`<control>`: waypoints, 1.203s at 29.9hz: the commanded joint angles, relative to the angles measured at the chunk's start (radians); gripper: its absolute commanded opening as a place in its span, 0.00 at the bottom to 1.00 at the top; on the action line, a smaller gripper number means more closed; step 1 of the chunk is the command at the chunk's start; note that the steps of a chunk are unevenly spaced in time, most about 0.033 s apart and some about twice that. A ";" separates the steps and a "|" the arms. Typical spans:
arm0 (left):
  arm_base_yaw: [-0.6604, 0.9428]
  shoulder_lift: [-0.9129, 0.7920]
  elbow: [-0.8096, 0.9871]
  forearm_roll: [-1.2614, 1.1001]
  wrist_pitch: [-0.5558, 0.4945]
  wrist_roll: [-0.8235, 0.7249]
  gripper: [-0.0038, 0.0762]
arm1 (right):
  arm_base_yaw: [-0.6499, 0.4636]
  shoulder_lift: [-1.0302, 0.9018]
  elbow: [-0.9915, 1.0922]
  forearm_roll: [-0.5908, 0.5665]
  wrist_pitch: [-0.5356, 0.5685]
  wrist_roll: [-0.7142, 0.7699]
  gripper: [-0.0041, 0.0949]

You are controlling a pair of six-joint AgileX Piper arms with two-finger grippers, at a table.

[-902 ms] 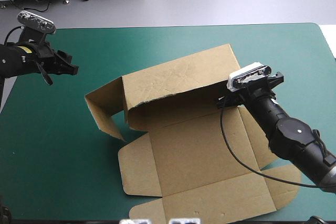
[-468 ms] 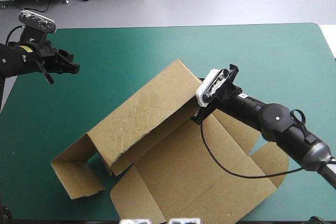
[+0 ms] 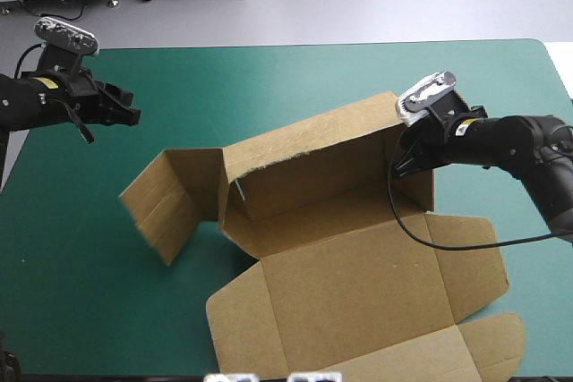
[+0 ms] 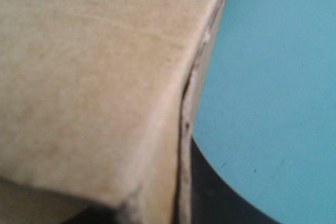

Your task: Fold the box

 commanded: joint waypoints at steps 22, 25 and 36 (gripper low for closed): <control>-0.001 -0.029 -0.024 -0.084 -0.020 0.019 0.49 | -0.021 0.480 -0.457 0.005 0.391 0.173 0.02; -0.001 -0.029 -0.024 -0.084 -0.017 0.019 0.49 | -0.021 0.517 -0.469 0.005 0.393 0.173 0.02; -0.001 -0.029 -0.024 -0.089 -0.017 0.019 0.49 | -0.021 0.585 -0.510 -0.025 0.381 0.164 0.04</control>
